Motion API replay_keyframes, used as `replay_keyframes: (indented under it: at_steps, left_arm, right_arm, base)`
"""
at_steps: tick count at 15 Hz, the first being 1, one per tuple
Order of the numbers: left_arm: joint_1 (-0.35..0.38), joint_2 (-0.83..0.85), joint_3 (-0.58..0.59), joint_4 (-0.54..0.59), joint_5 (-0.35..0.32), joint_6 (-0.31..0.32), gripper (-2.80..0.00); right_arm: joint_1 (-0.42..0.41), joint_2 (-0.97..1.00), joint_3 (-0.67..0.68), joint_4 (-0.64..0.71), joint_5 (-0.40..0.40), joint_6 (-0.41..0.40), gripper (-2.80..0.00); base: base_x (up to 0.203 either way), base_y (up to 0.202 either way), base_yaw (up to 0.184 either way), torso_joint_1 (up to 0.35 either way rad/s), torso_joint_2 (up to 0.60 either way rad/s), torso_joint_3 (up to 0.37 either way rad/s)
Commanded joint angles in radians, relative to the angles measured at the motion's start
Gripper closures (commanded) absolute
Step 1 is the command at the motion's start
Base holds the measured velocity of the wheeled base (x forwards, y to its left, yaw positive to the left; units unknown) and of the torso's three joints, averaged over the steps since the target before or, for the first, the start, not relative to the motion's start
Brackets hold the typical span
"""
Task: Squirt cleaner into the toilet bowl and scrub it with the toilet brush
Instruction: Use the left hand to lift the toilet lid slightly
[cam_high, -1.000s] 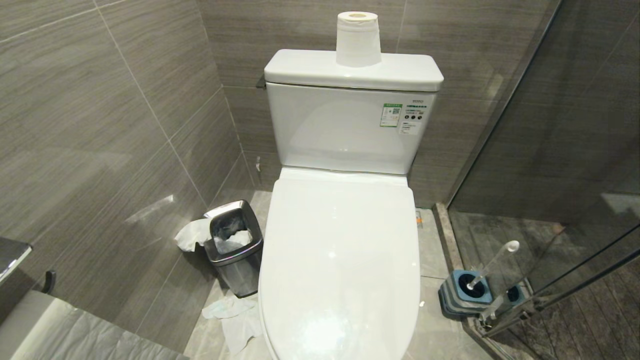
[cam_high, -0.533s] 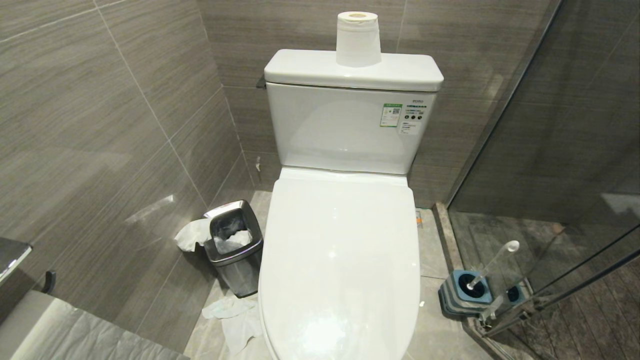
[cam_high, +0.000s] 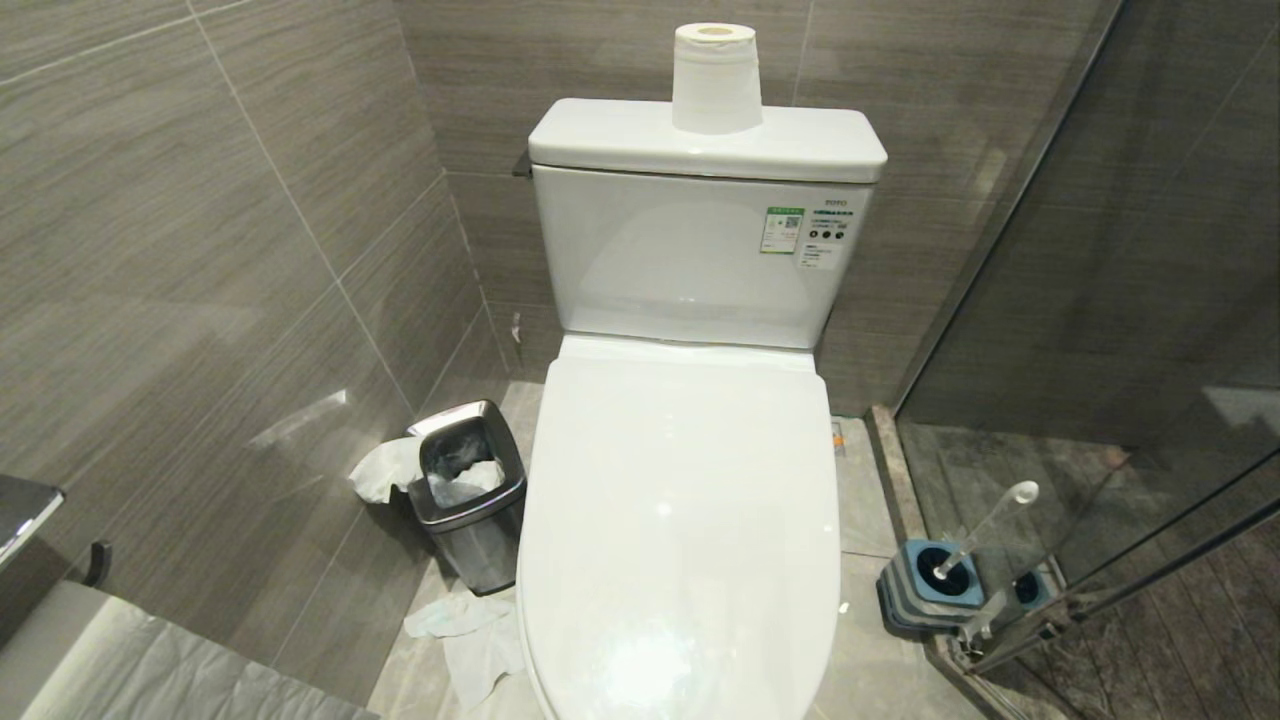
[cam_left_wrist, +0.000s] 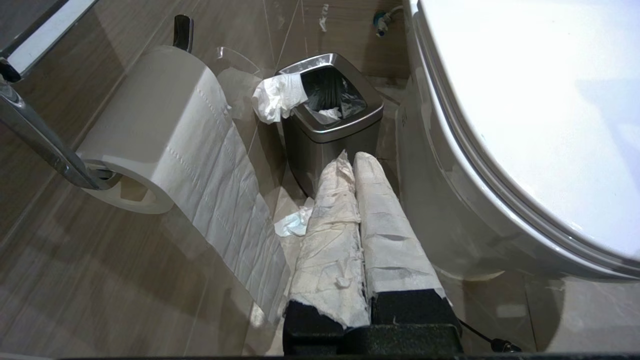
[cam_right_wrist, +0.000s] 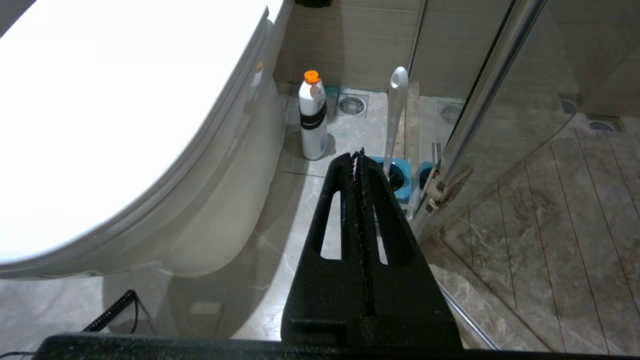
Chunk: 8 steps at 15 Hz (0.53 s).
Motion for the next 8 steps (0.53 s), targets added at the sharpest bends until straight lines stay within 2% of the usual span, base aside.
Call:
replay_keyframes:
  at_steps: [1, 5, 8]
  left_arm:
    - [0.0, 0.002, 0.001, -0.001, 0.0, -0.002, 0.0]
    - [0.0, 0.002, 0.002, -0.001, 0.0, -0.003, 0.0]
    - [0.0, 0.002, 0.0, -0.001, 0.0, -0.003, 0.0]
  right_arm:
    - [0.0, 0.0, 0.0, 0.0, 0.0, 0.002, 0.0]
    - [0.0, 0.0, 0.002, 0.0, 0.002, -0.015, 0.0]
    - [0.0, 0.0, 0.002, -0.003, 0.043, -0.17, 0.0]
  base:
    - [0.0, 0.0, 0.0, 0.0, 0.0, 0.0]
    - [0.0, 0.0, 0.0, 0.0, 0.0, 0.0]
    - [0.0, 0.0, 0.0, 0.0, 0.0, 0.0]
